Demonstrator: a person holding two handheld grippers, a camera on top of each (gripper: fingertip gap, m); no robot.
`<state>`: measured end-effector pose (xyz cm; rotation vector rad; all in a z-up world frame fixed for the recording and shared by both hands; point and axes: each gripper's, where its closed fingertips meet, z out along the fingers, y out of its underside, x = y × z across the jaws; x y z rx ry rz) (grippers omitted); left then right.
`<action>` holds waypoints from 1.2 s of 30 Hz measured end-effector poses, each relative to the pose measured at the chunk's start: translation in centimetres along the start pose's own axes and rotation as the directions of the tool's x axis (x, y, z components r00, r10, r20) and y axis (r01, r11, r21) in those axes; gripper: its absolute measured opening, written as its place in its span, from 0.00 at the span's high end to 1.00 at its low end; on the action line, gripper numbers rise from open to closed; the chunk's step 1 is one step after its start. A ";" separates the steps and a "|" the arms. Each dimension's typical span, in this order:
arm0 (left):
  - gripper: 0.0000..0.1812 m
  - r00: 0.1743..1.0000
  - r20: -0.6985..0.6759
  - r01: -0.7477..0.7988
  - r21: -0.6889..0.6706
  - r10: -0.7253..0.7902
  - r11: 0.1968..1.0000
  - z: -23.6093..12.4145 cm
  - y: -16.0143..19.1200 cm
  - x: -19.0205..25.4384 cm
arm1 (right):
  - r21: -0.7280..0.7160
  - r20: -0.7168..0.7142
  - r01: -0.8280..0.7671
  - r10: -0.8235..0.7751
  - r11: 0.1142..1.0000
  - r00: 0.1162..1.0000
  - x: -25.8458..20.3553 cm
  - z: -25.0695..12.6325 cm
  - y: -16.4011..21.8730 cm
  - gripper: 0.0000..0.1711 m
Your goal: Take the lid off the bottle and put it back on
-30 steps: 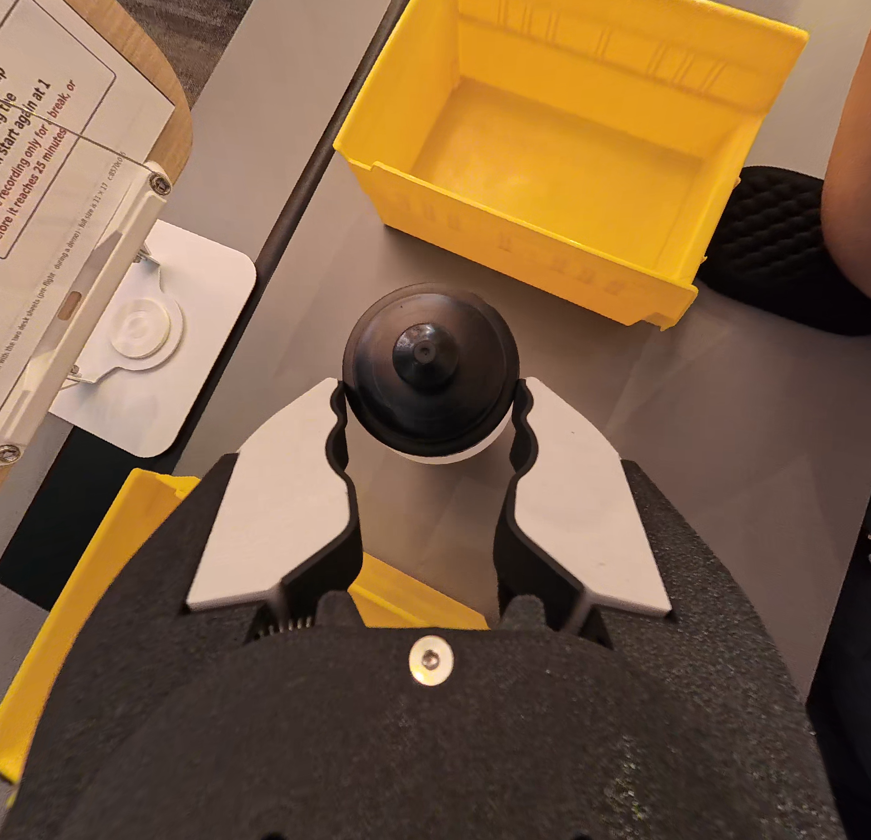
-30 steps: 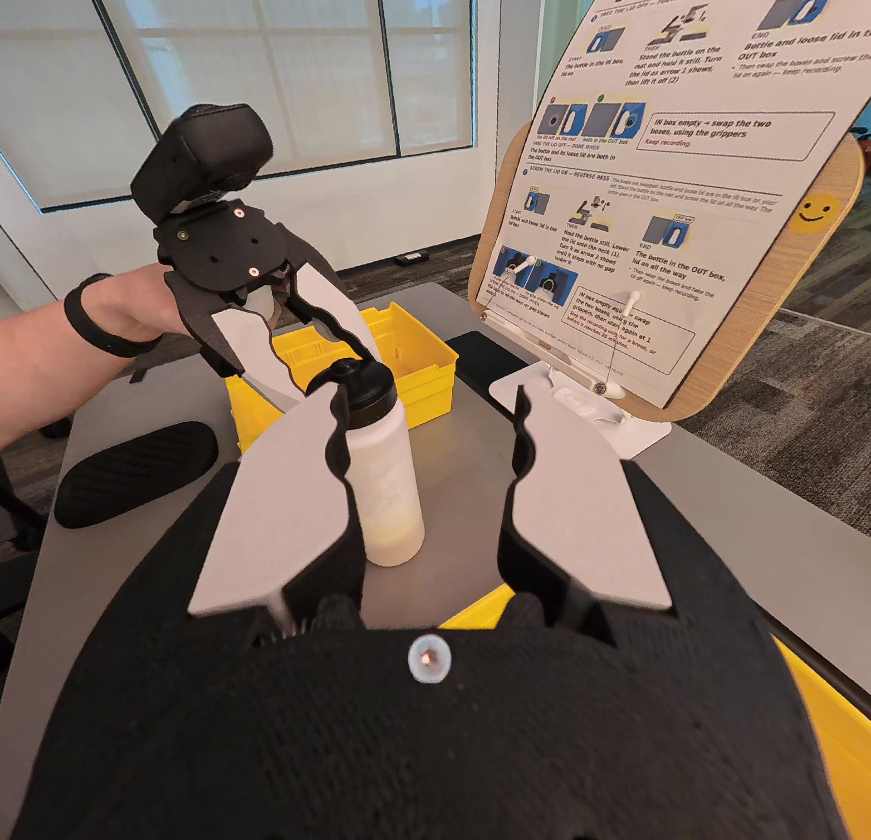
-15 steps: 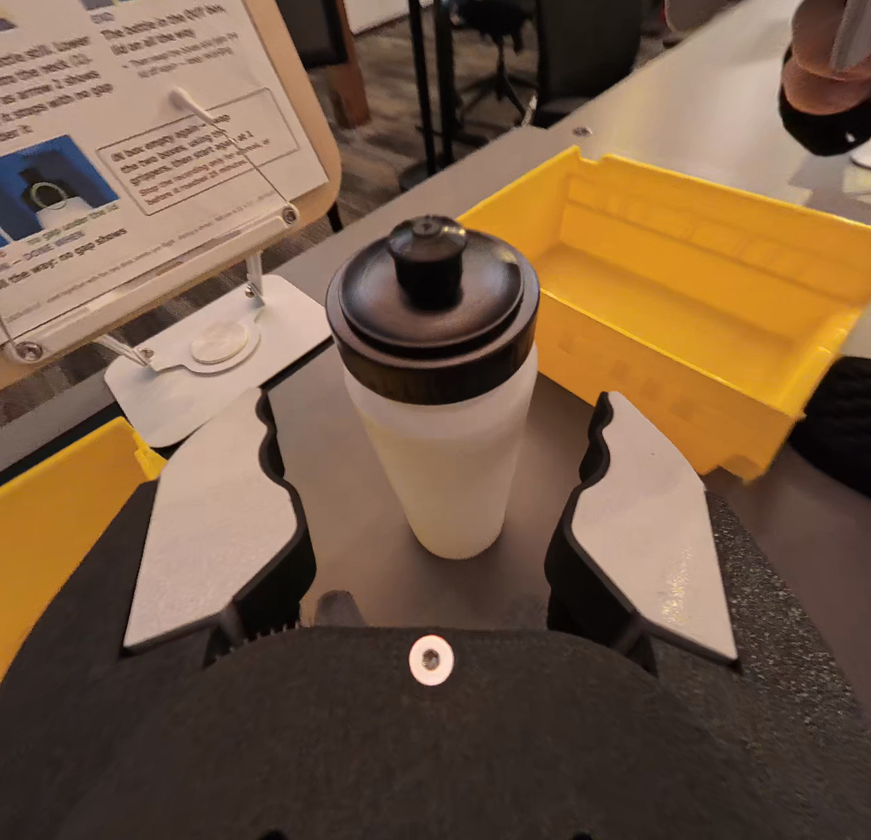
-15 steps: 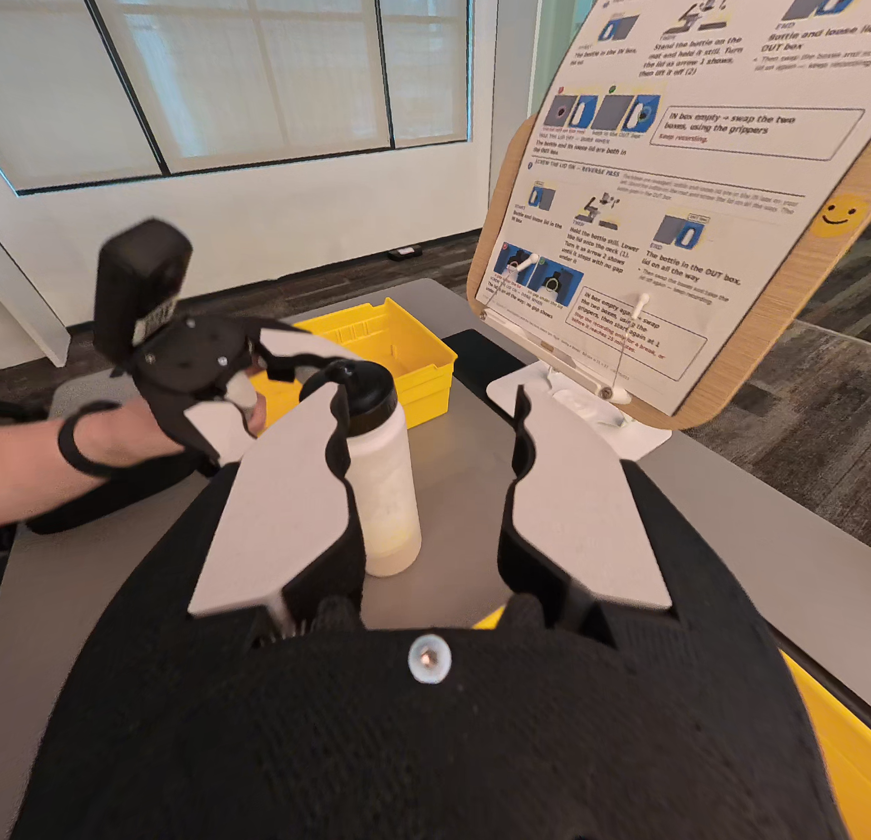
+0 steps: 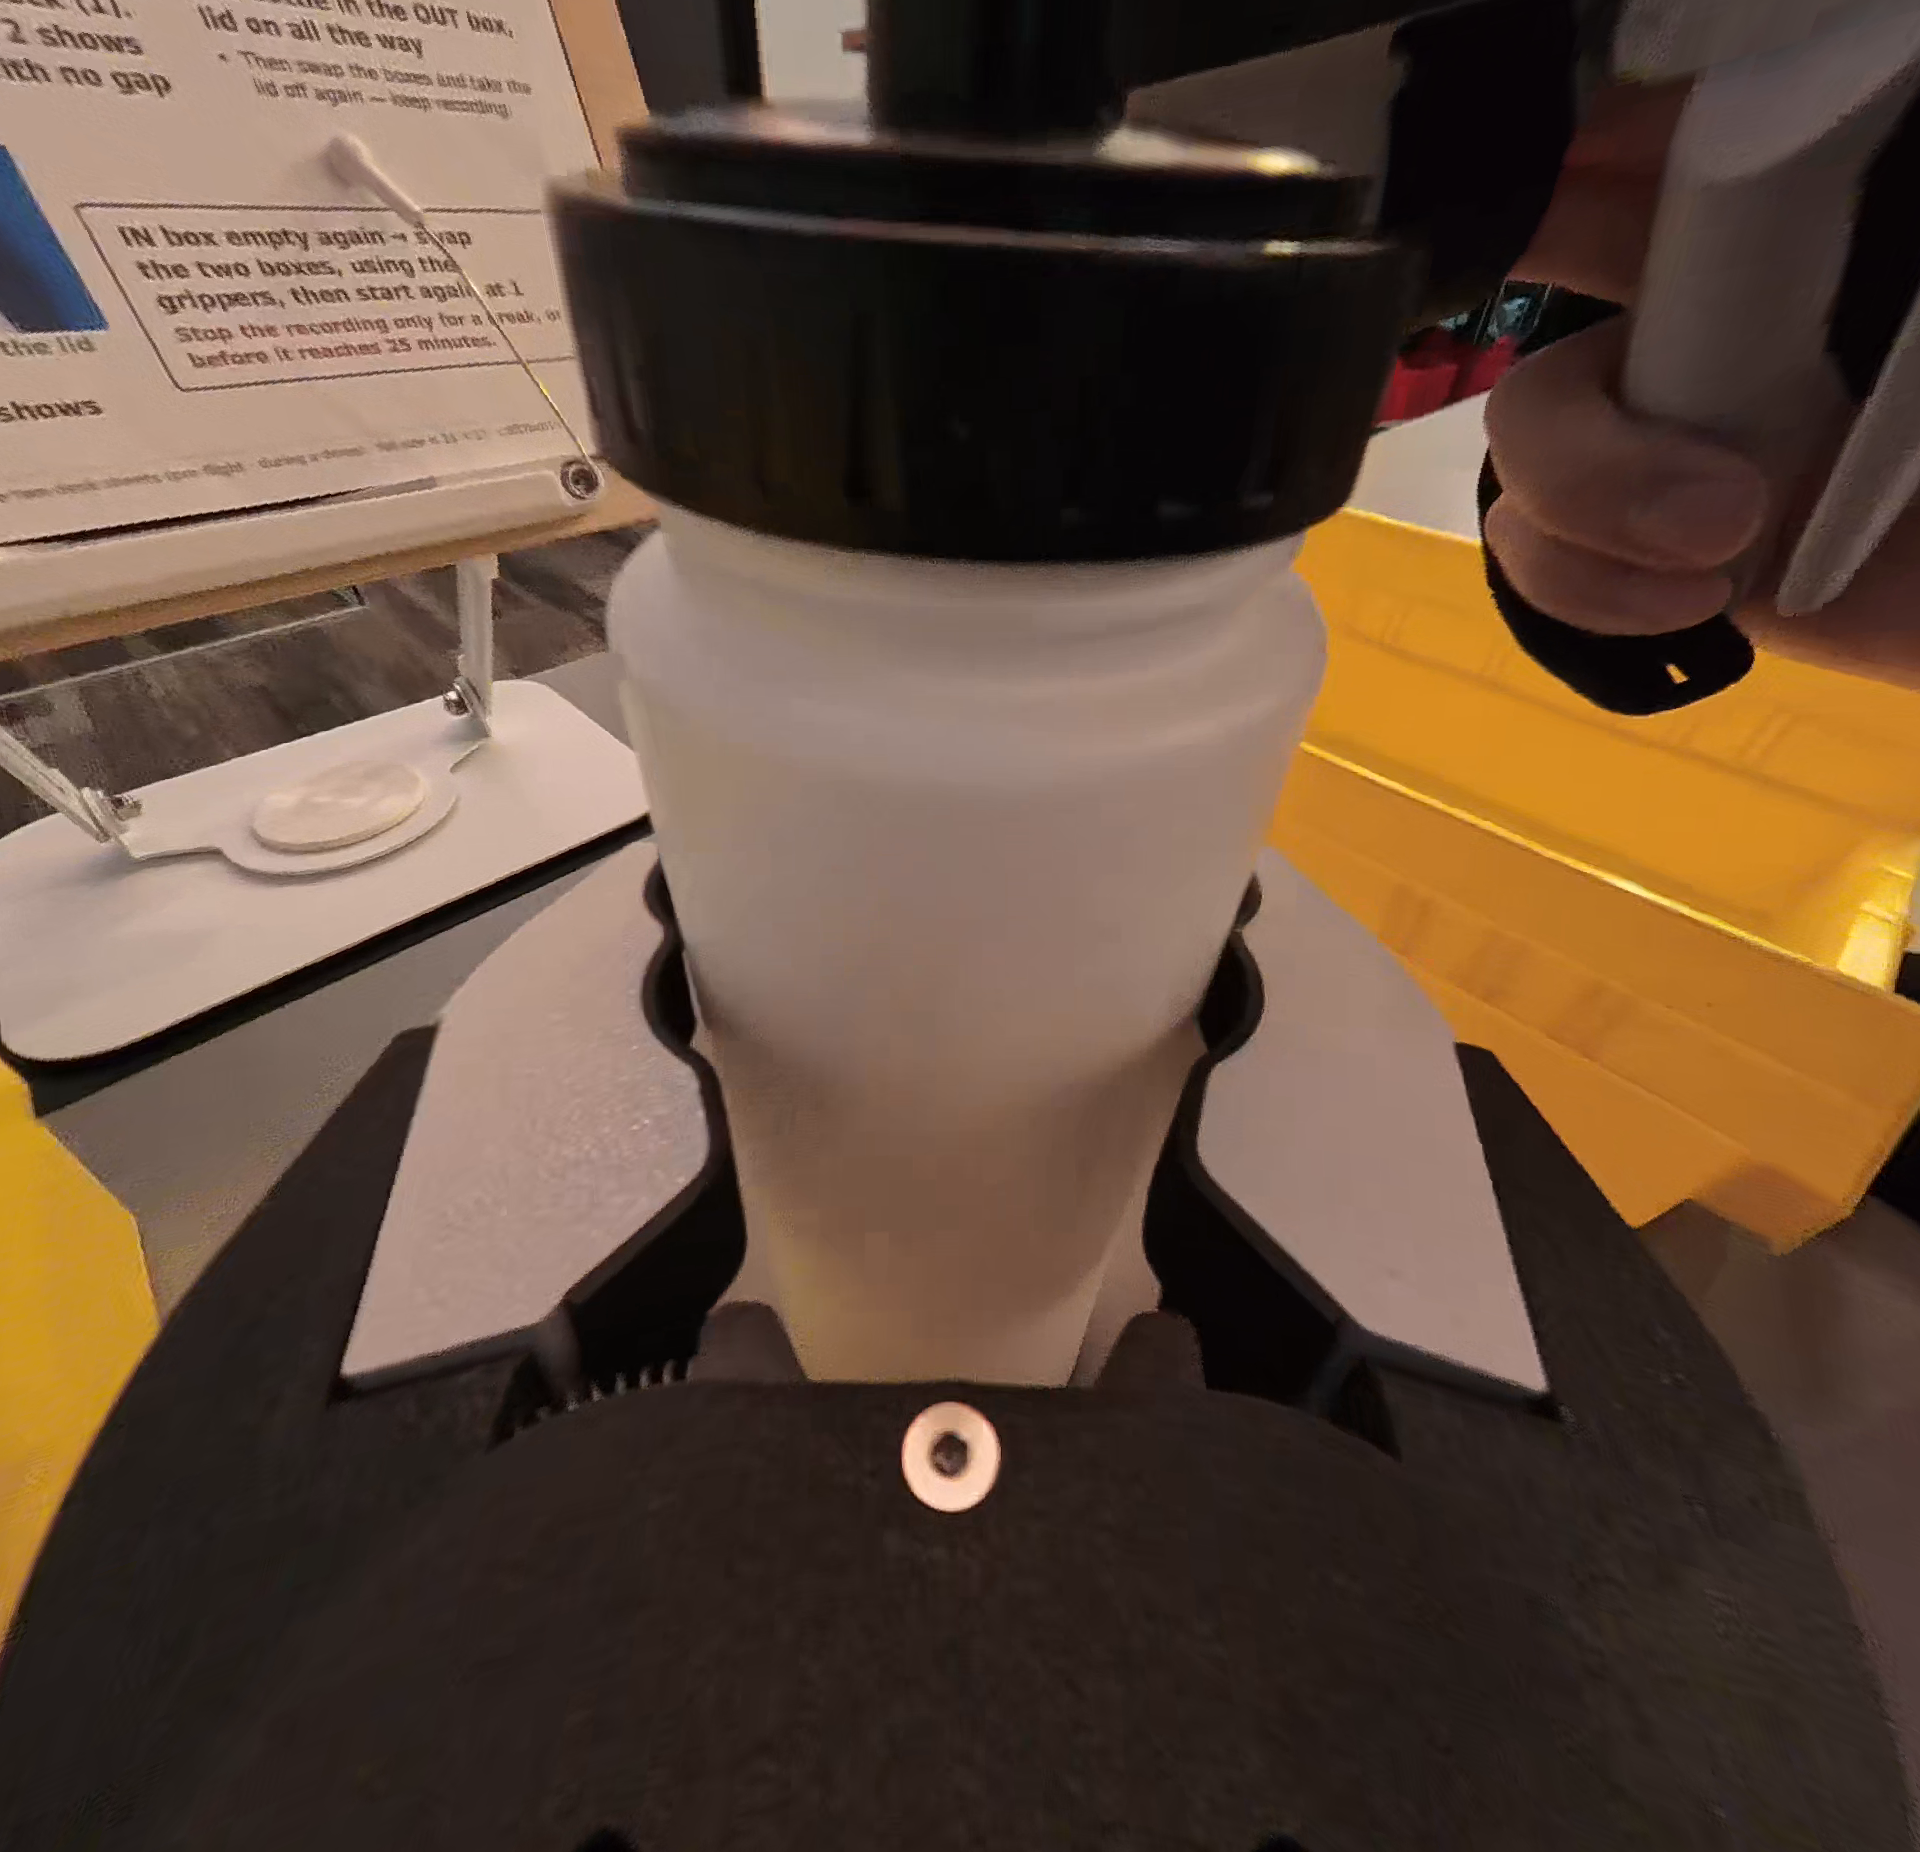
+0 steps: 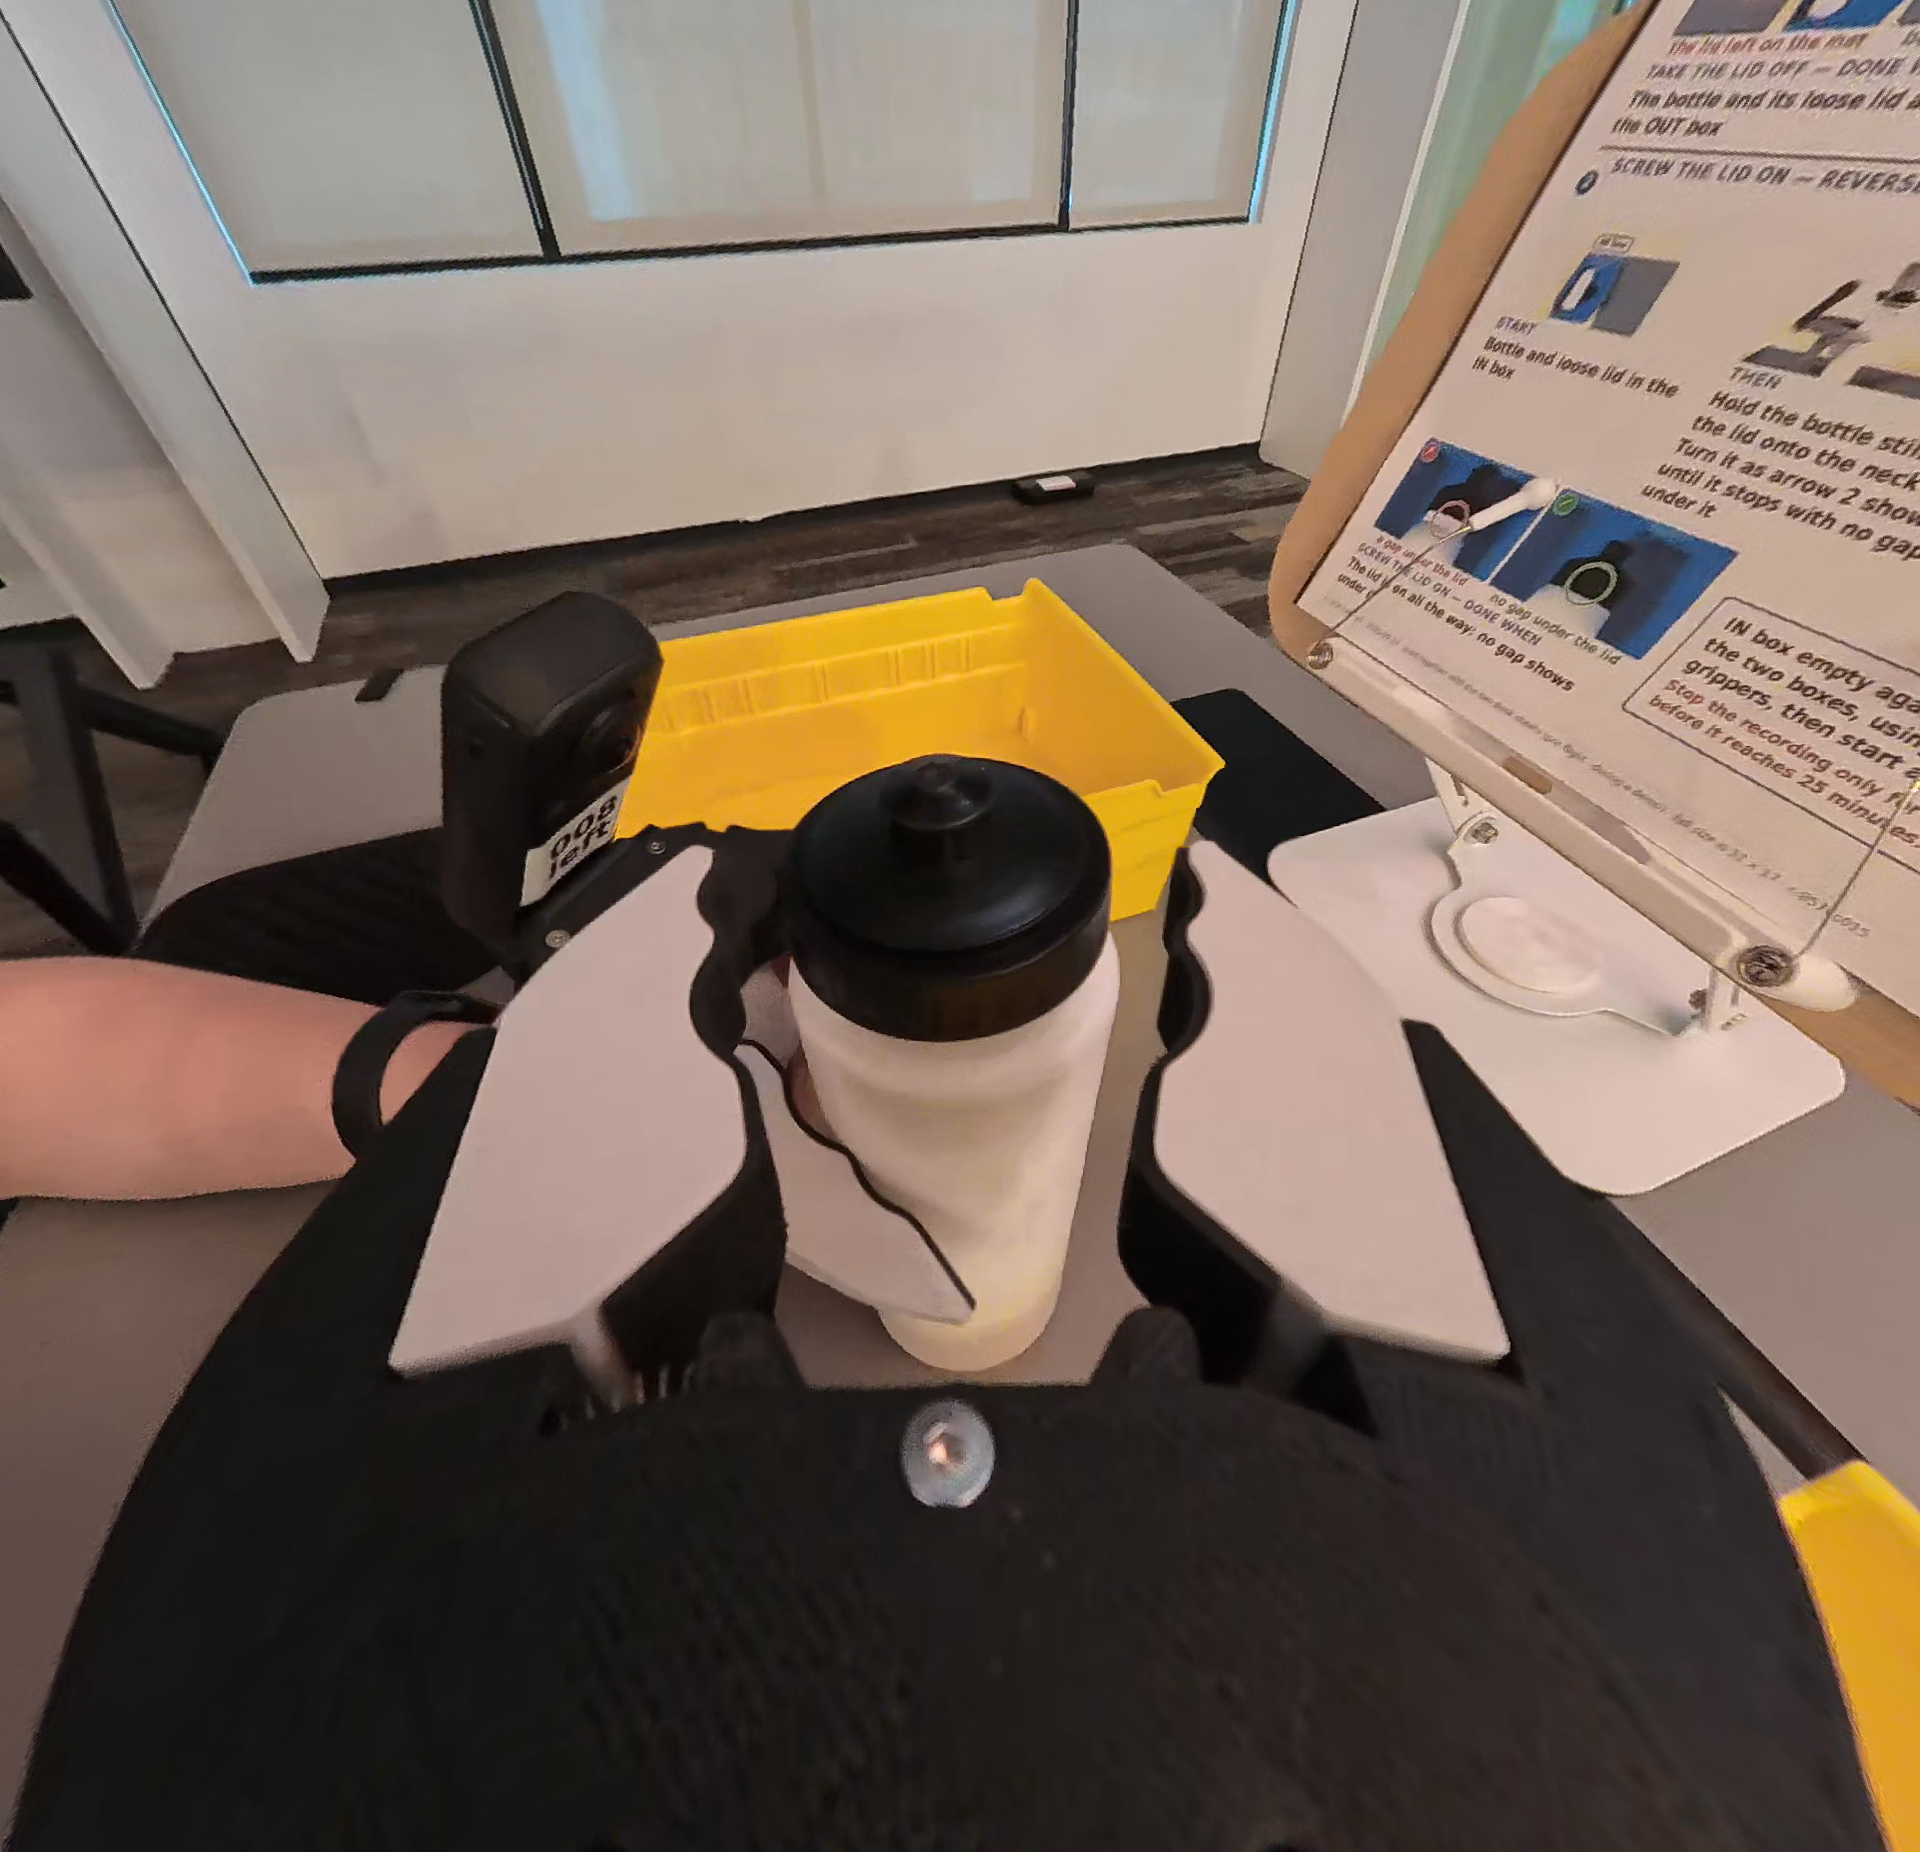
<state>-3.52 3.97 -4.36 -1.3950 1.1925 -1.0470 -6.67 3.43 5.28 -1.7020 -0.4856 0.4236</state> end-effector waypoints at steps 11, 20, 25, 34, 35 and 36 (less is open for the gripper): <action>0.48 0.998 -0.066 0.009 0.000 -0.009 1.000 -0.1 0.3 0.7 | -0.024 0.007 -0.003 0.003 1.000 1.000 -0.4 1.4 1.2 0.58; 0.48 0.953 -0.302 -0.023 -0.056 0.005 0.998 -0.4 0.7 3.8 | -0.088 0.168 0.071 -0.056 0.994 0.984 -1.5 -0.4 1.8 0.58; 0.48 0.864 -0.503 -0.045 -0.044 0.017 0.998 -1.5 0.8 6.5 | -0.060 0.348 0.085 -0.059 0.995 0.936 -3.3 -2.0 2.1 0.58; 0.48 0.937 -0.348 -0.017 -0.072 -0.009 0.997 -0.3 0.7 5.5 | -0.040 0.302 0.056 -0.041 0.998 0.952 -2.2 -1.9 2.0 0.58; 0.48 0.953 -0.302 -0.016 -0.078 -0.008 0.997 -0.1 0.7 5.1 | -0.044 0.269 0.064 -0.050 0.997 0.962 -2.0 -1.7 2.0 0.58; 0.48 0.969 -0.246 -0.016 -0.087 -0.006 0.996 0.1 0.8 4.5 | -0.045 0.230 0.072 -0.059 0.996 0.971 -1.7 -1.5 1.9 0.58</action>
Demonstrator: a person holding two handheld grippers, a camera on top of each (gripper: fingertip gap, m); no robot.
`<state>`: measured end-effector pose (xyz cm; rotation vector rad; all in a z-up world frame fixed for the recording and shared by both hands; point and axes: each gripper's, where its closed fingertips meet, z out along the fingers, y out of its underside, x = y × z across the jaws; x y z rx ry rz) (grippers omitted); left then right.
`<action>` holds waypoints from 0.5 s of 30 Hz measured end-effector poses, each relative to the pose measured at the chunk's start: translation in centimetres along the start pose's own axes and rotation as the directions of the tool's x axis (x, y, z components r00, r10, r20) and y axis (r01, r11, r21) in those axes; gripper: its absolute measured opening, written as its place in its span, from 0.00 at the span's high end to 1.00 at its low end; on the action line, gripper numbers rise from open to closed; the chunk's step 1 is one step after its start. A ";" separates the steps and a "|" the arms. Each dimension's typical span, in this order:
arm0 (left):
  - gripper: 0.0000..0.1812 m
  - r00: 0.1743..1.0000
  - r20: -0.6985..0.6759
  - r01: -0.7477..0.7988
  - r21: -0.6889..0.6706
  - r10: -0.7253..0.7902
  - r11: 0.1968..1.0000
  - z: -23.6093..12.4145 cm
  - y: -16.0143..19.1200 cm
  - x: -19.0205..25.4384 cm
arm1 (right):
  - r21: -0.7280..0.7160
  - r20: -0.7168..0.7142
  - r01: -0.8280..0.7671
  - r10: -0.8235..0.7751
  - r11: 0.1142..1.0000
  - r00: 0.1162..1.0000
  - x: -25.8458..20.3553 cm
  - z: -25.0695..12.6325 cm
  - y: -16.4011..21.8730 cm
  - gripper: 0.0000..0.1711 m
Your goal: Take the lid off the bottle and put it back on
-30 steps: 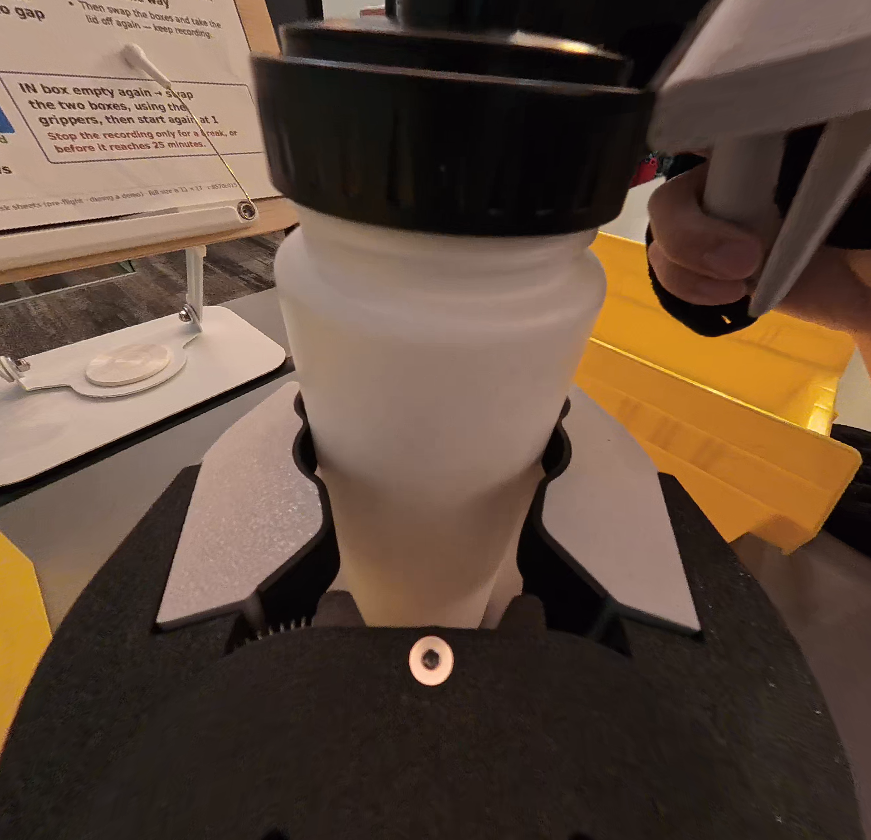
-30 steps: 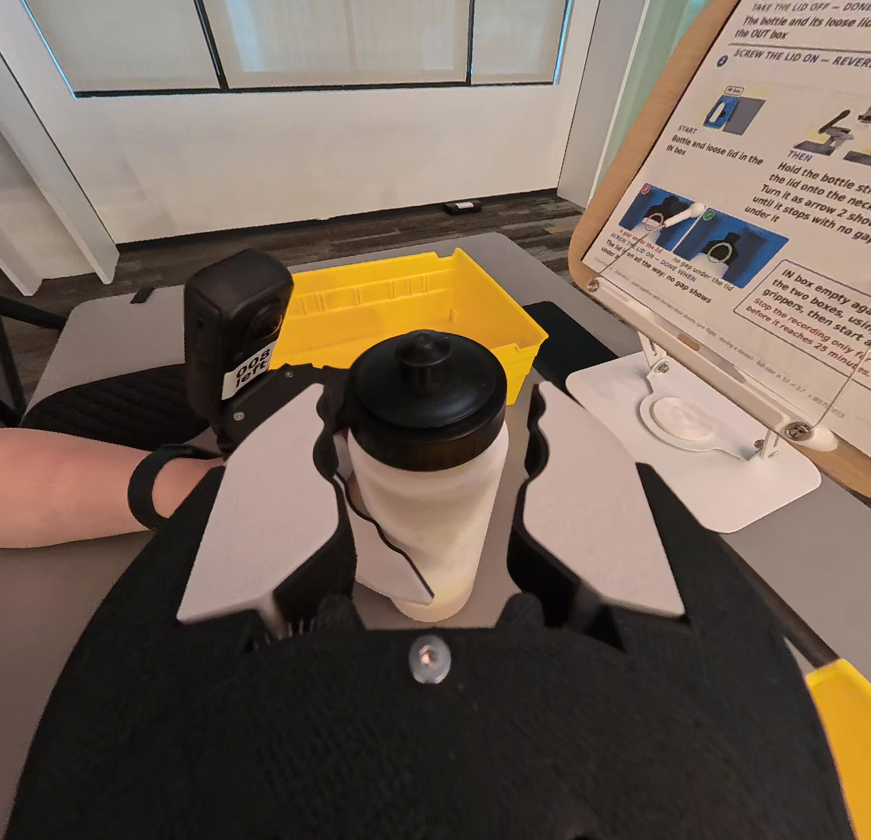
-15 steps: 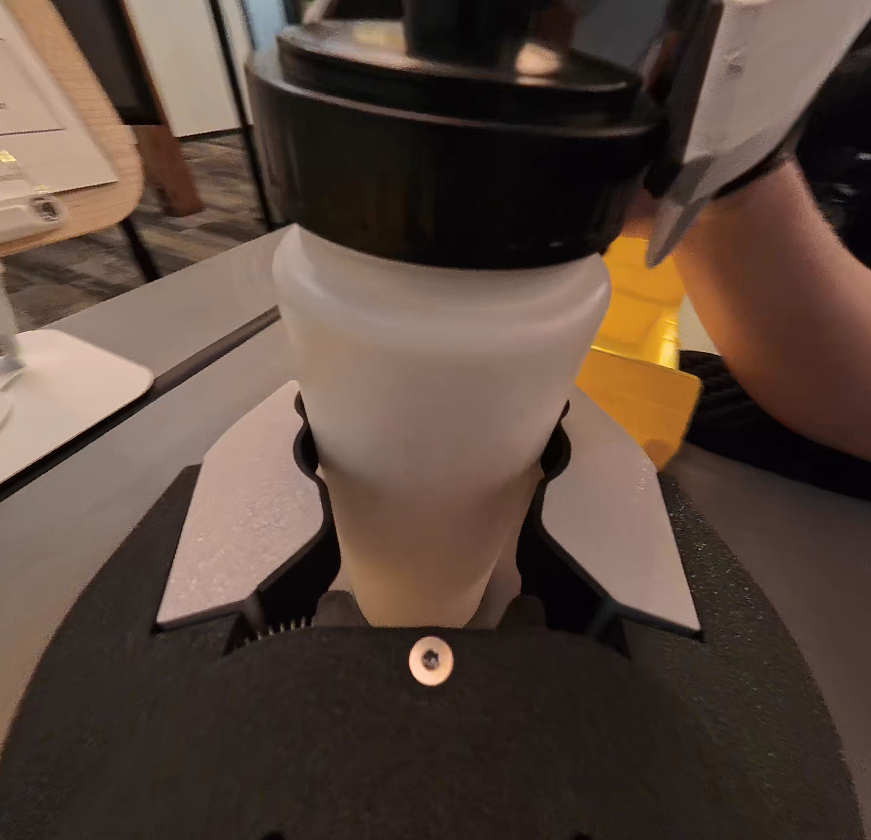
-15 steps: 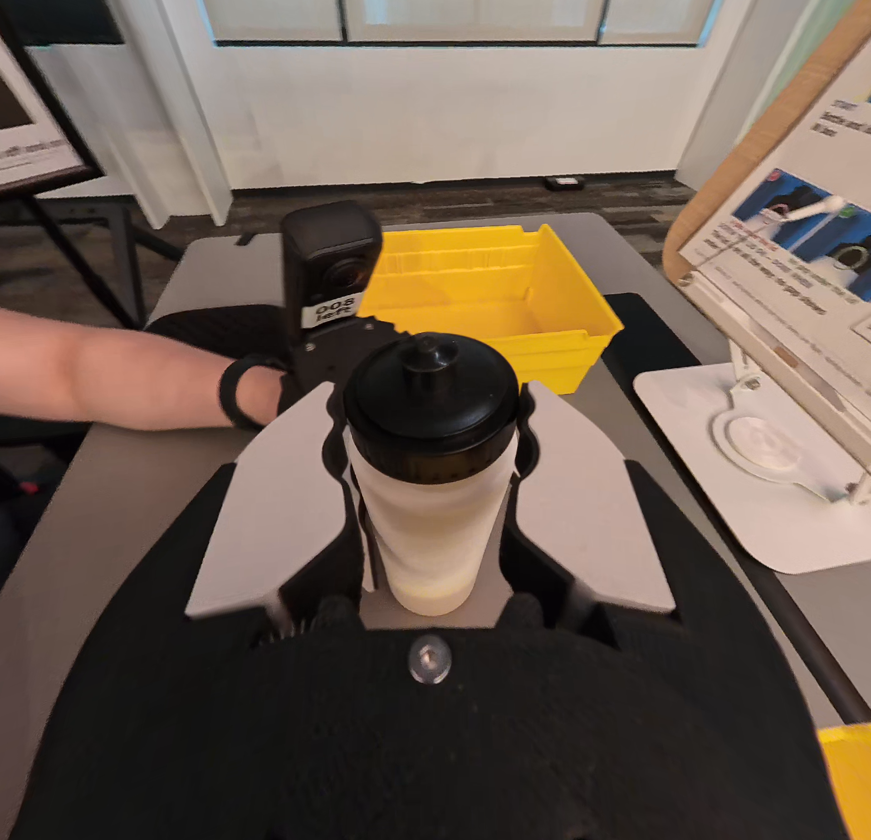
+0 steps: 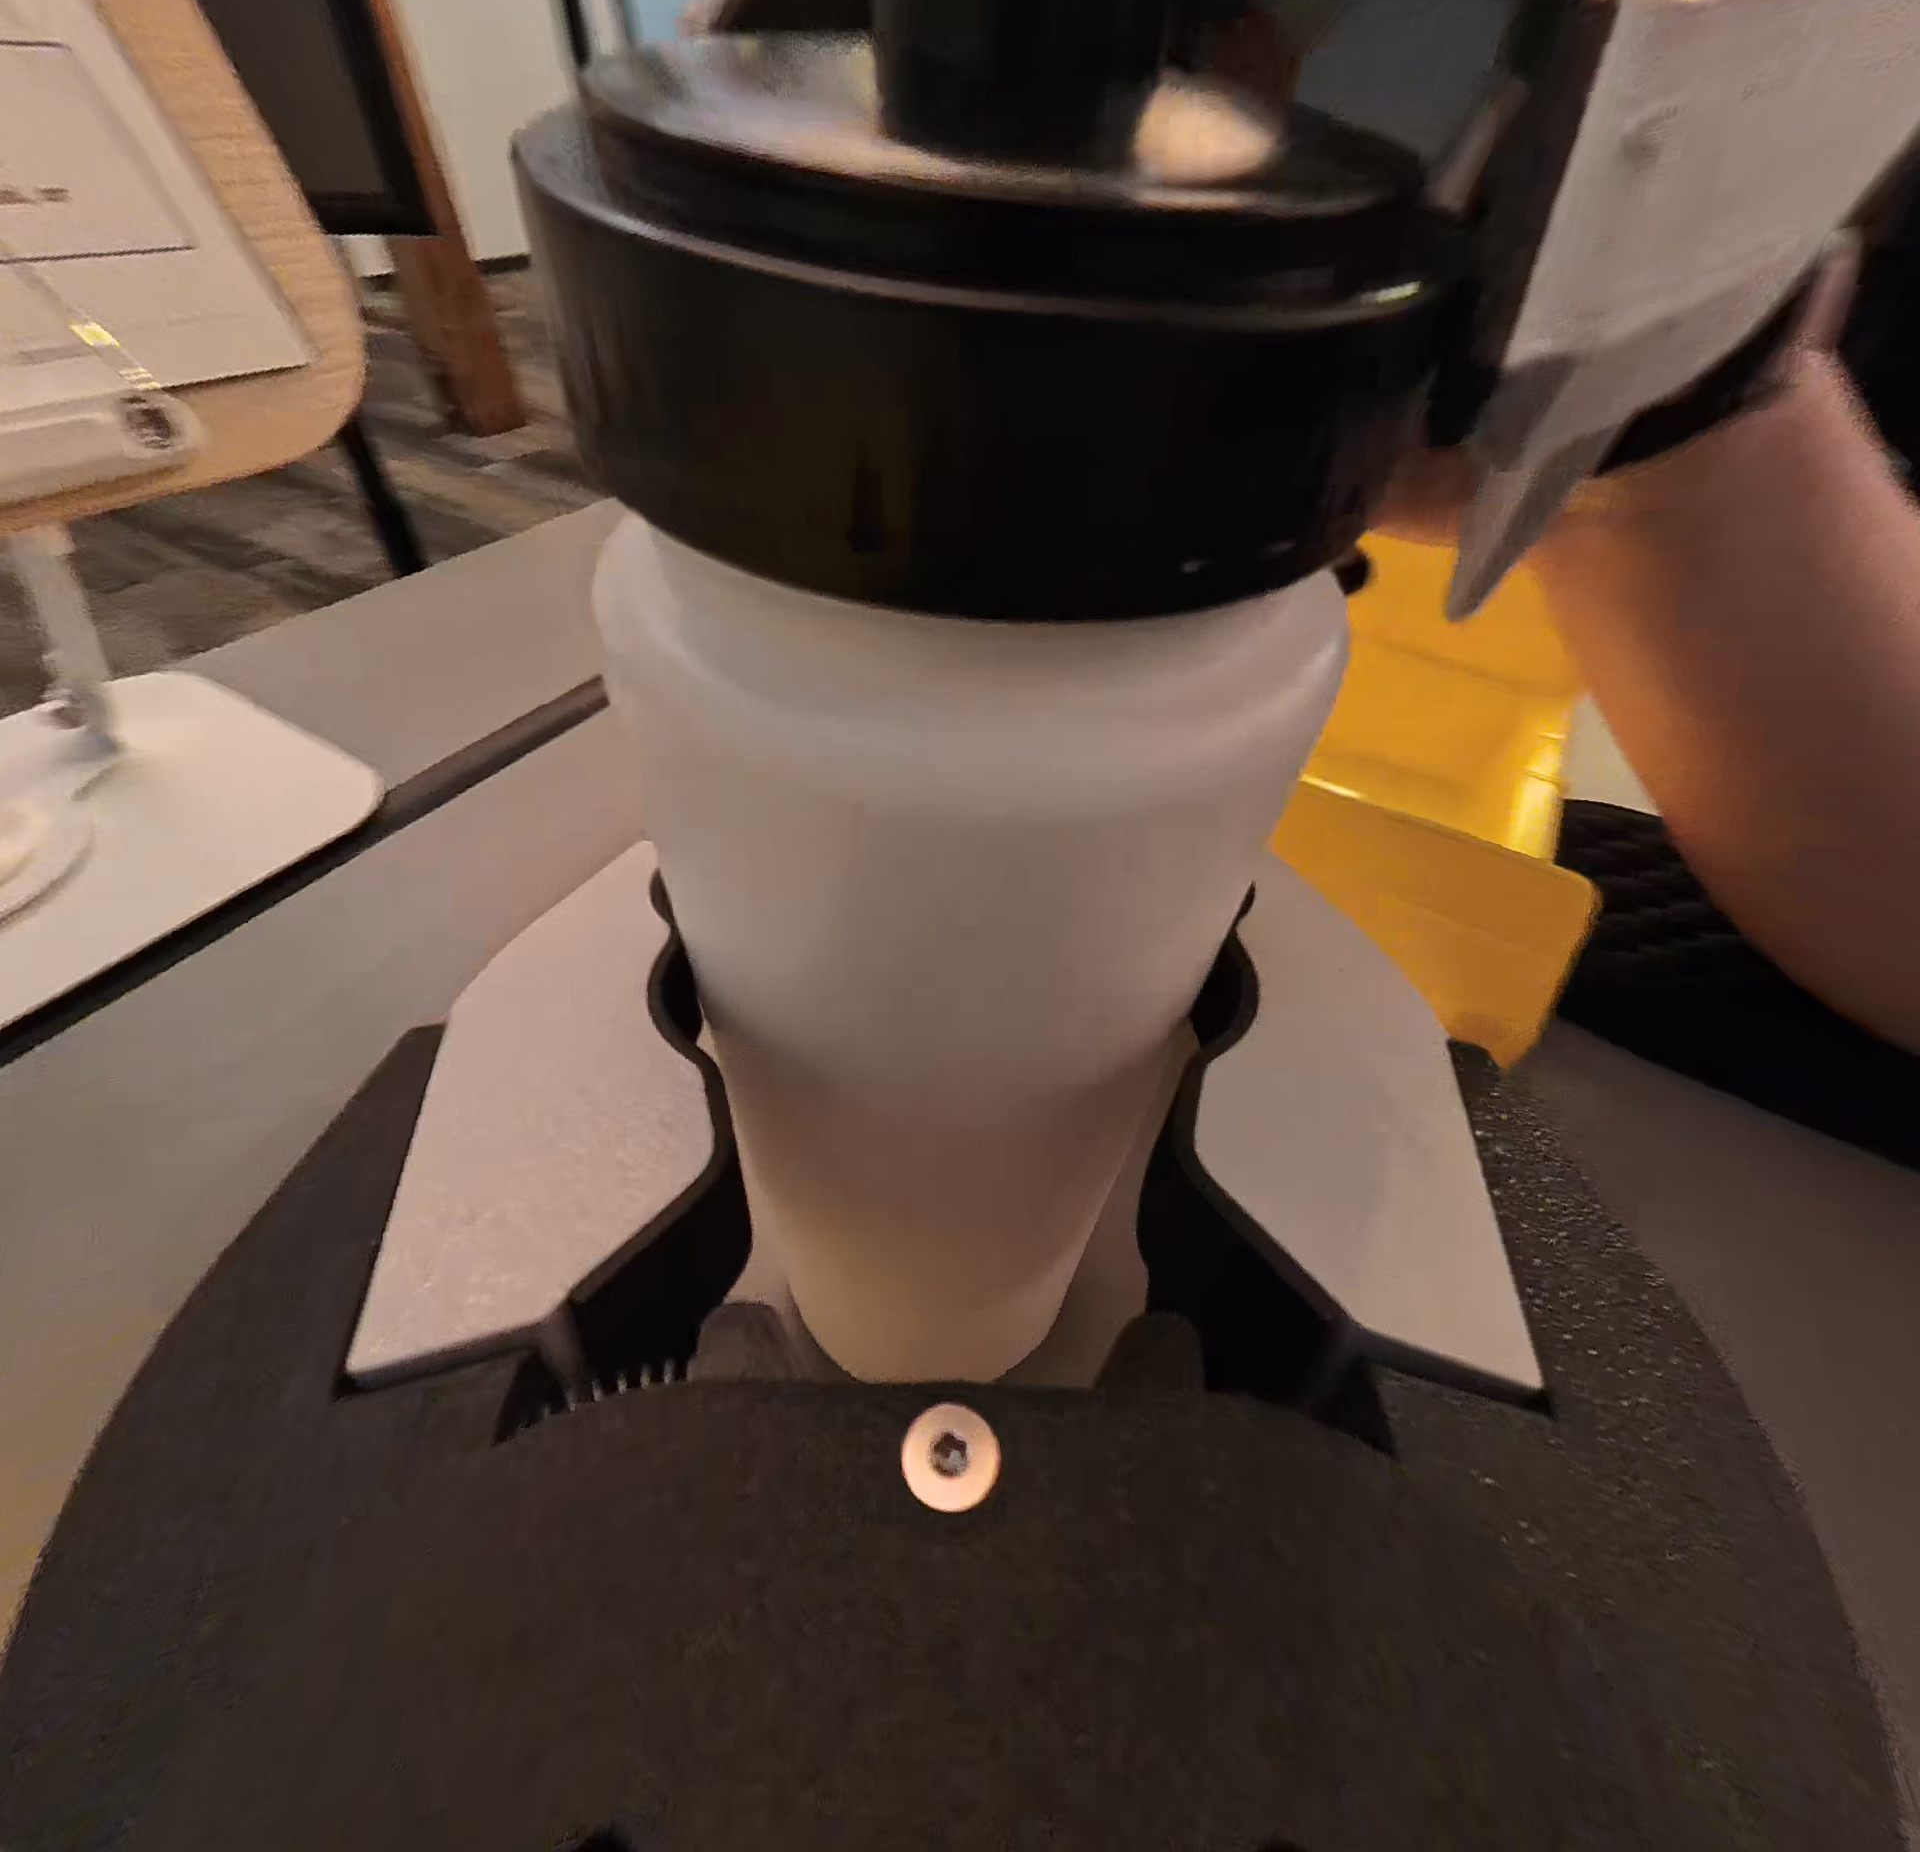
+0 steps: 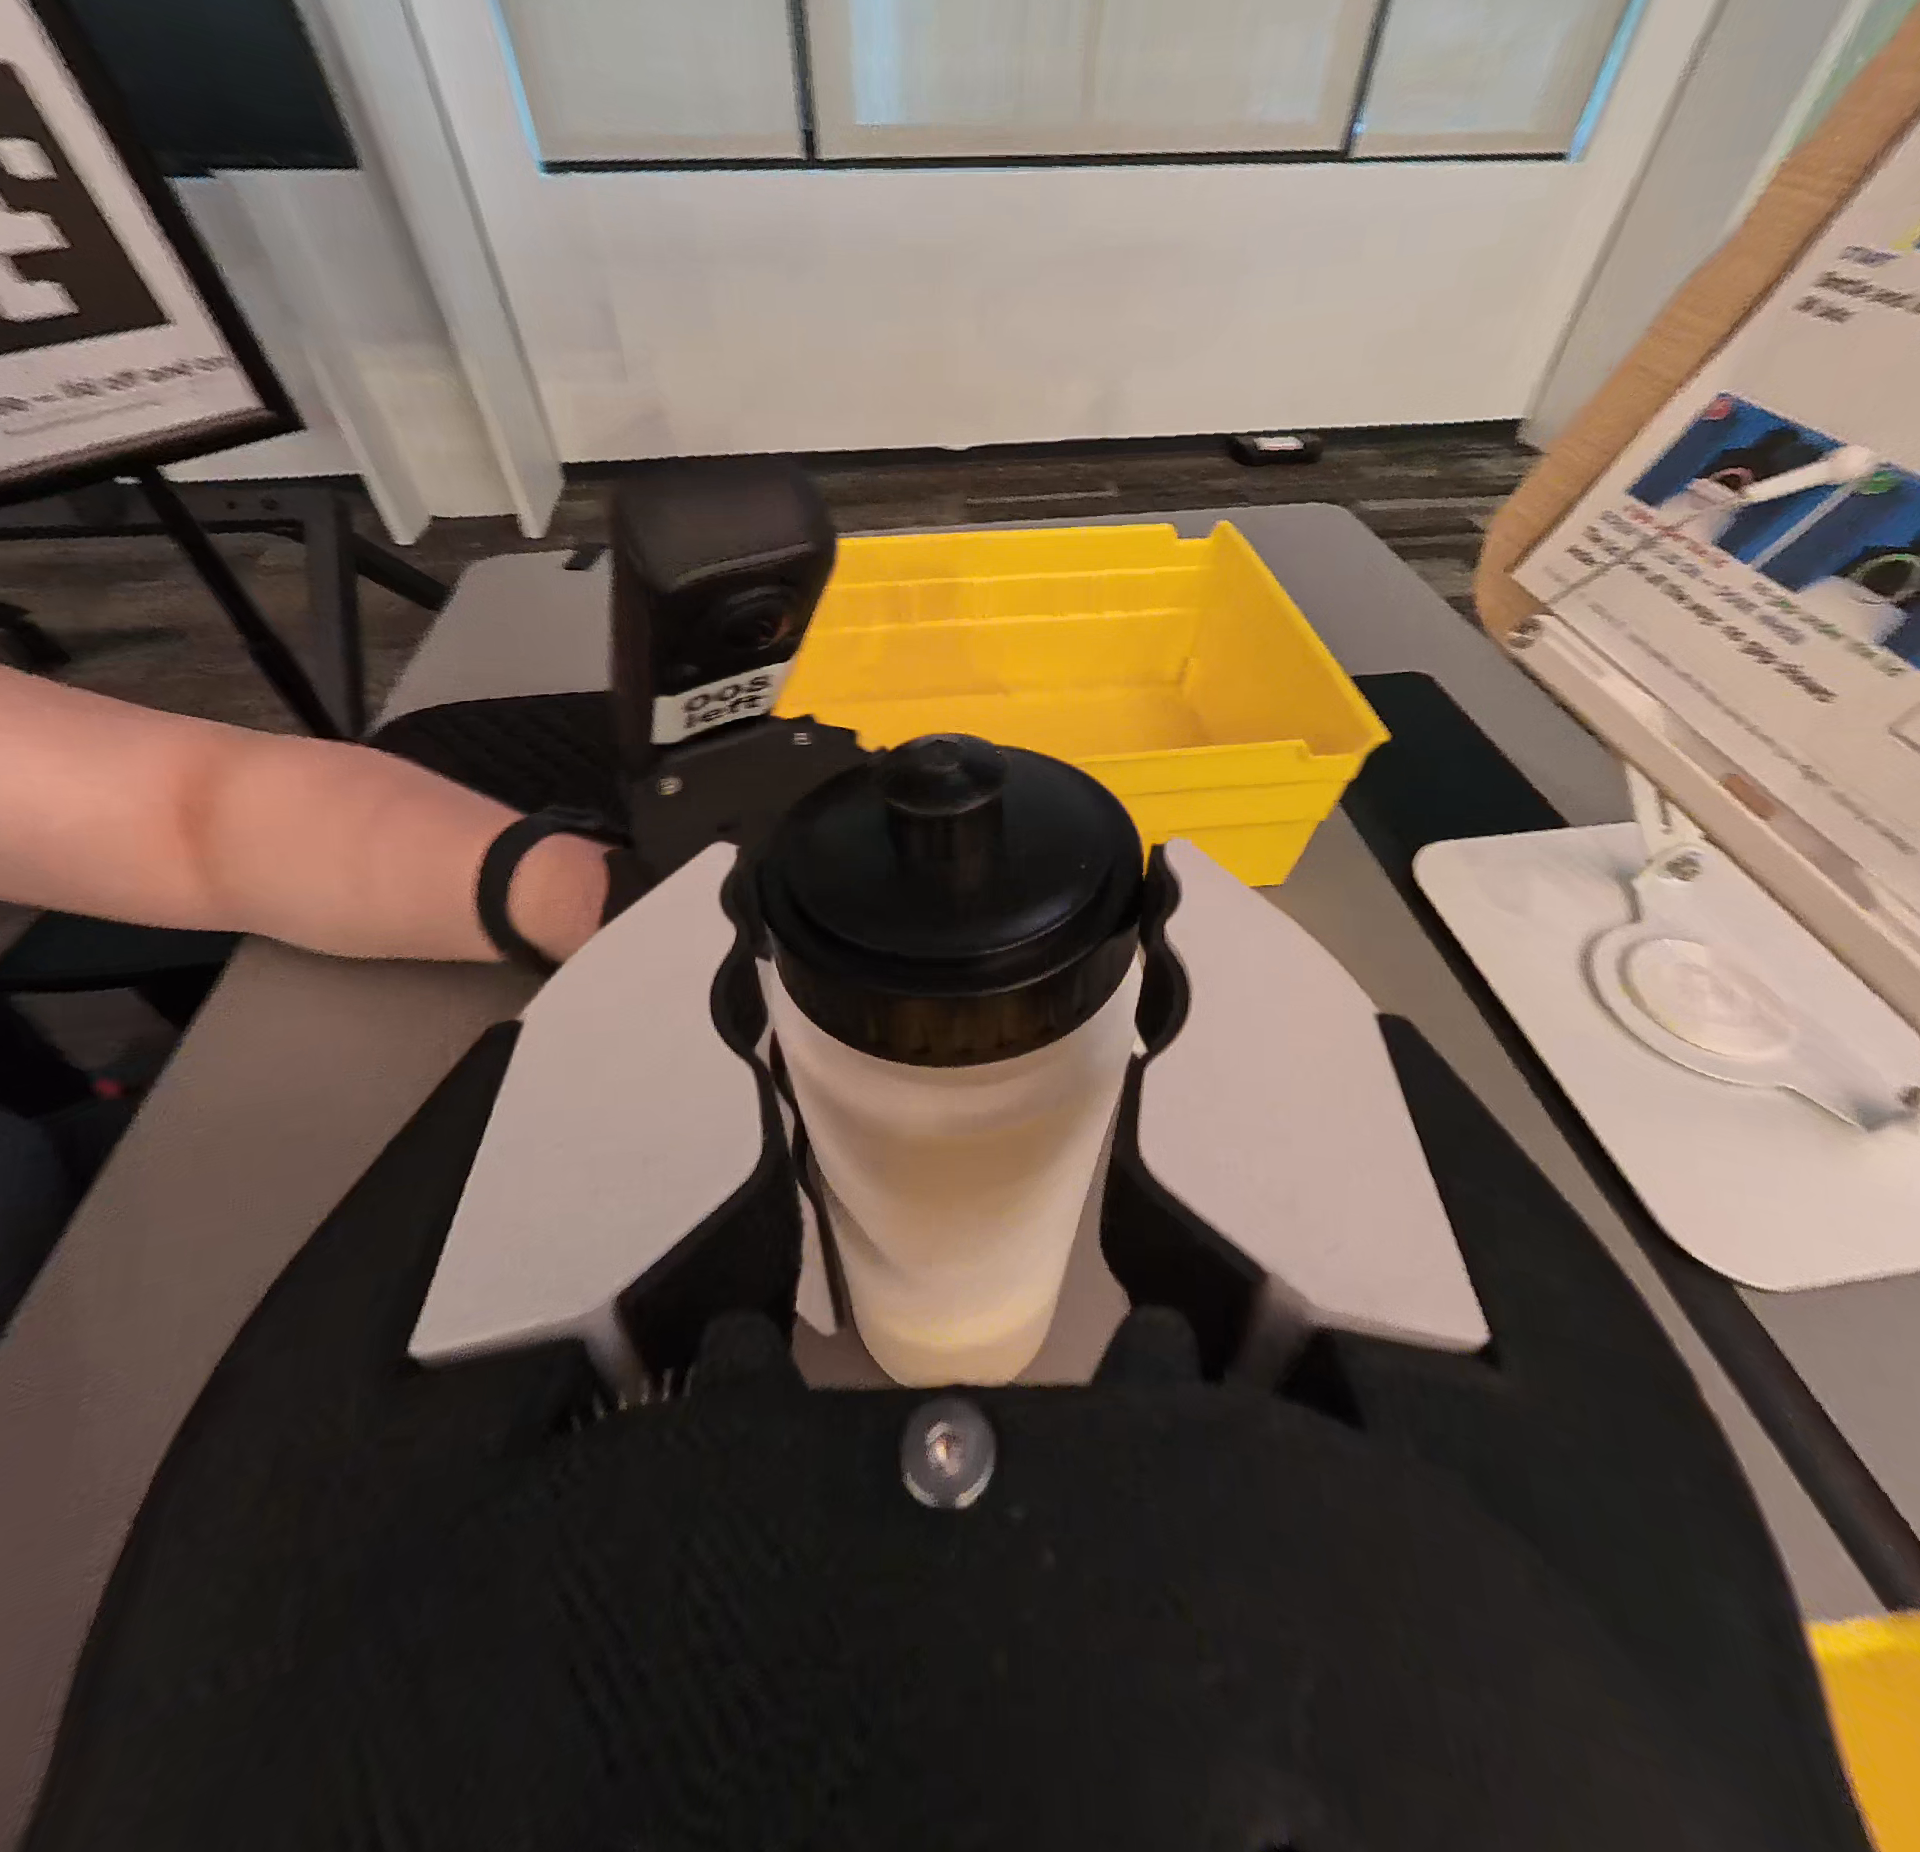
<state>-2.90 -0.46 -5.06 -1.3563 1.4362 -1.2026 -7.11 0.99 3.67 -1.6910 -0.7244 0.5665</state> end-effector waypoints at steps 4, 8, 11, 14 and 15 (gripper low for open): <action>0.48 0.976 0.218 0.018 -0.016 -0.014 1.000 -0.7 0.1 -2.5 | 0.034 -0.147 -0.019 0.024 0.999 0.989 1.2 1.2 -0.3 0.58; 0.48 0.947 0.319 0.046 -0.019 -0.038 0.999 -1.4 0.2 -3.9 | 0.094 -0.289 -0.041 0.067 0.995 0.955 1.9 2.3 -0.7 0.58; 0.48 0.939 0.340 0.056 -0.031 -0.043 0.998 -1.6 0.3 -4.3 | 0.114 -0.393 -0.046 0.088 0.992 0.915 2.1 2.6 -0.8 0.58; 0.48 0.952 0.305 0.054 -0.034 -0.041 0.998 -1.5 0.3 -4.1 | 0.094 -0.411 -0.039 0.075 0.995 0.908 2.1 2.5 -0.7 0.58; 0.48 0.961 0.274 0.054 -0.038 -0.041 0.998 -1.4 0.3 -3.9 | 0.072 -0.375 -0.037 0.062 0.997 0.925 1.9 2.6 -0.6 0.56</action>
